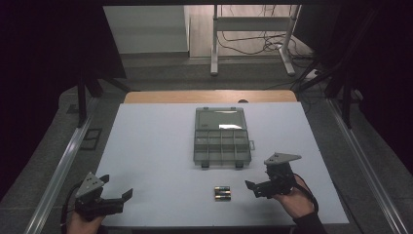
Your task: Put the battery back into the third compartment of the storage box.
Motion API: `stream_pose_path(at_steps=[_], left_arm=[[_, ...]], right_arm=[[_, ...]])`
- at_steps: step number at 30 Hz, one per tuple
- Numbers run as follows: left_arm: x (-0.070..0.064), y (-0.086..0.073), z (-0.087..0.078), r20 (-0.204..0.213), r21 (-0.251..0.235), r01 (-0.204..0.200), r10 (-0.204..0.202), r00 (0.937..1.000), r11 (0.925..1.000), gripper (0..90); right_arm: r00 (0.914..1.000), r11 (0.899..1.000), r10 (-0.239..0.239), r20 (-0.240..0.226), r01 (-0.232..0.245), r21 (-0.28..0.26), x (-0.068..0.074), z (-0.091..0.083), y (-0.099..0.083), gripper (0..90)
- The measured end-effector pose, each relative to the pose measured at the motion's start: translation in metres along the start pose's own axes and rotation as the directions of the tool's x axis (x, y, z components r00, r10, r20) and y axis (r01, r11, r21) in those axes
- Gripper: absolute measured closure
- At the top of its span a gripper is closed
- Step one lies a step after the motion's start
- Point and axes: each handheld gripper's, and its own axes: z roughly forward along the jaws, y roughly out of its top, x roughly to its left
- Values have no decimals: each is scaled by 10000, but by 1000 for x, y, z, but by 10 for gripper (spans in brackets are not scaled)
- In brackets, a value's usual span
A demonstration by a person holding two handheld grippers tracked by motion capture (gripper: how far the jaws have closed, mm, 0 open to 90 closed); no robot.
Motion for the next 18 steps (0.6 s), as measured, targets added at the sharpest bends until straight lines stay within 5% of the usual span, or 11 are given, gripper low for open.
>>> stream_pose_path(at_steps=[8,18], left_arm=[[1,0,-1,-28,-70,97,-97,9999,9999,17],[0,0,0,-33,-26,56,-56,10000,10000,18]], right_arm=[[10000,9989,-63,-12,64,460,3,11,12,0],[9967,9881,-756,-294,789,1318,13,30,28,67]])
